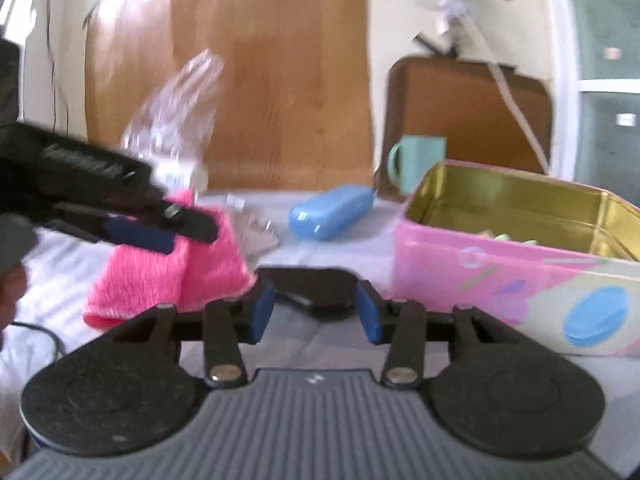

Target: Organize soft objects

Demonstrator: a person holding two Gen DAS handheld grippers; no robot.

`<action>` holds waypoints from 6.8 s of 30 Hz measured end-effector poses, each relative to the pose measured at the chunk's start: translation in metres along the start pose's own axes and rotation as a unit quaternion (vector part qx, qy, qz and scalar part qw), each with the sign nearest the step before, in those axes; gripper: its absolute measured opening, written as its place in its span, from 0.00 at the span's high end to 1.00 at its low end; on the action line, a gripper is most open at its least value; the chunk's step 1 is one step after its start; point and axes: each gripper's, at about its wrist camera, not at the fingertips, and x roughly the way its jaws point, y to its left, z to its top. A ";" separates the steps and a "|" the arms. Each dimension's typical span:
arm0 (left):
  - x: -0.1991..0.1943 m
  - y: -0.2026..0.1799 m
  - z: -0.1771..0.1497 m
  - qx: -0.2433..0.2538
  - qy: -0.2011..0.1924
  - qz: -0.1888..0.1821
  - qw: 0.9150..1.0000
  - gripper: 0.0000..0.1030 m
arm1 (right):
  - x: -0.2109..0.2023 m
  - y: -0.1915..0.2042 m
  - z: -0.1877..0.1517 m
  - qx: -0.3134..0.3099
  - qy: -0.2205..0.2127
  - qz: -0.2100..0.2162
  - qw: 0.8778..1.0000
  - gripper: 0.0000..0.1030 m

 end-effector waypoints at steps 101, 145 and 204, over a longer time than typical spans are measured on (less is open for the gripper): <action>-0.034 0.019 0.015 0.055 -0.058 0.156 0.985 0.15 | 0.003 0.014 0.051 -0.045 -0.076 -0.014 0.996 0.32; -0.046 0.141 -0.008 -0.069 -0.037 0.262 0.962 0.08 | 0.184 0.145 0.117 -0.121 0.178 0.113 0.970 0.12; -0.076 0.170 -0.012 -0.159 -0.117 0.258 0.946 0.06 | 0.169 0.171 0.131 -0.028 0.154 0.164 0.974 0.13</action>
